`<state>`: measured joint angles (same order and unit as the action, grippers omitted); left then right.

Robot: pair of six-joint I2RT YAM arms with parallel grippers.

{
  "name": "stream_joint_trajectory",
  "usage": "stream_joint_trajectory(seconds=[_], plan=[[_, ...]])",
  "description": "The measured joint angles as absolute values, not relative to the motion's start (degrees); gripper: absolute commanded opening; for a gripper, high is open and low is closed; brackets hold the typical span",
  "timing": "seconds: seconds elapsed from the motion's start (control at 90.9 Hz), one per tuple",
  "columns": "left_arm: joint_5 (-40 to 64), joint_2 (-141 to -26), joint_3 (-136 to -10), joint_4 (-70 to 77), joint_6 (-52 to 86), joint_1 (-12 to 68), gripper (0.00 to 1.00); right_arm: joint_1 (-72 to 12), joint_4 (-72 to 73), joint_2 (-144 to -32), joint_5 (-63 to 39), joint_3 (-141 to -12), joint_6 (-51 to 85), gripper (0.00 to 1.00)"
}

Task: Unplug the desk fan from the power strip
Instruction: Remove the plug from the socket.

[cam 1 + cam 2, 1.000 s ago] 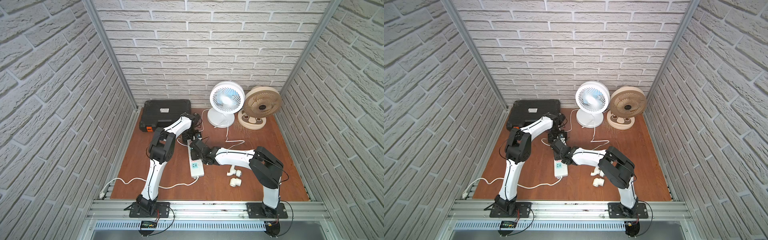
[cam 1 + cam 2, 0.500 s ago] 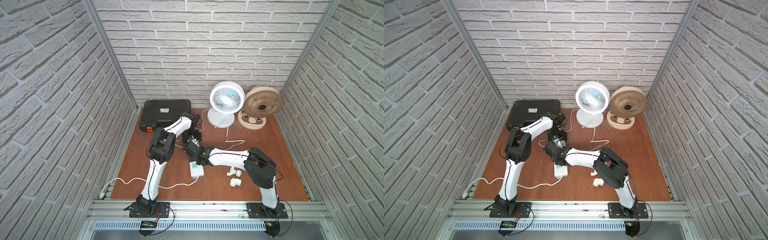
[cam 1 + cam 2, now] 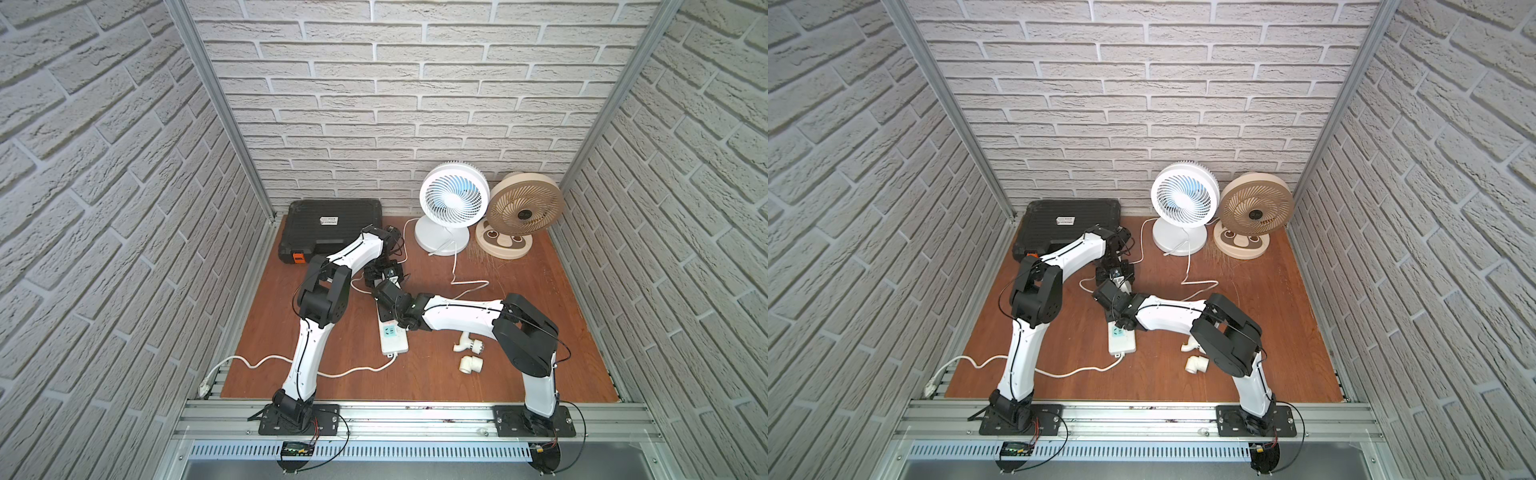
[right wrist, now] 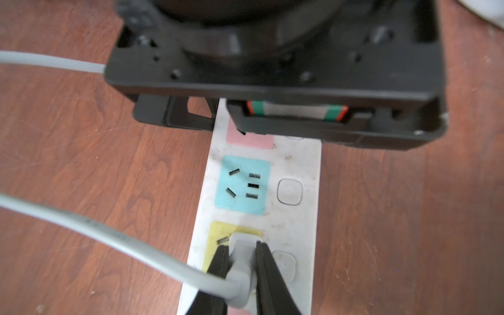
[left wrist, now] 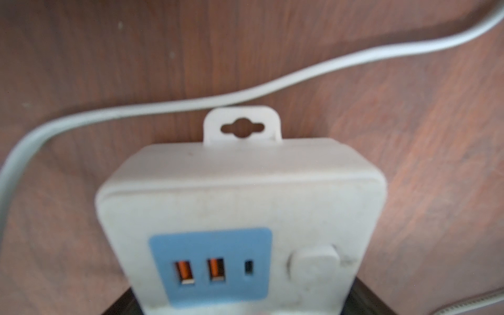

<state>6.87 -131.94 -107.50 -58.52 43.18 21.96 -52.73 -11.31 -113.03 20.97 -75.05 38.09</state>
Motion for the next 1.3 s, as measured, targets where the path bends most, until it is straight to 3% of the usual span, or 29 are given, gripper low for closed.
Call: stream_joint_trajectory(seconds=[0.517, 0.957, 1.298], plan=[[6.87, -131.94, -107.5, -58.52, 43.18, 21.96, 0.0, -51.94, -10.63, -112.31, 17.78, -74.28, 40.1, 0.02], [6.9, -131.94, -107.5, -58.52, 43.16, 21.93, 0.0, -55.72, -18.83, -116.51, 26.81, -81.52, 36.16, 0.03], [6.9, -131.92, -107.35, -58.5, 43.13, 21.93, 0.0, -55.83, -18.94, -116.6, 27.31, -81.58, 35.57, 0.03]])
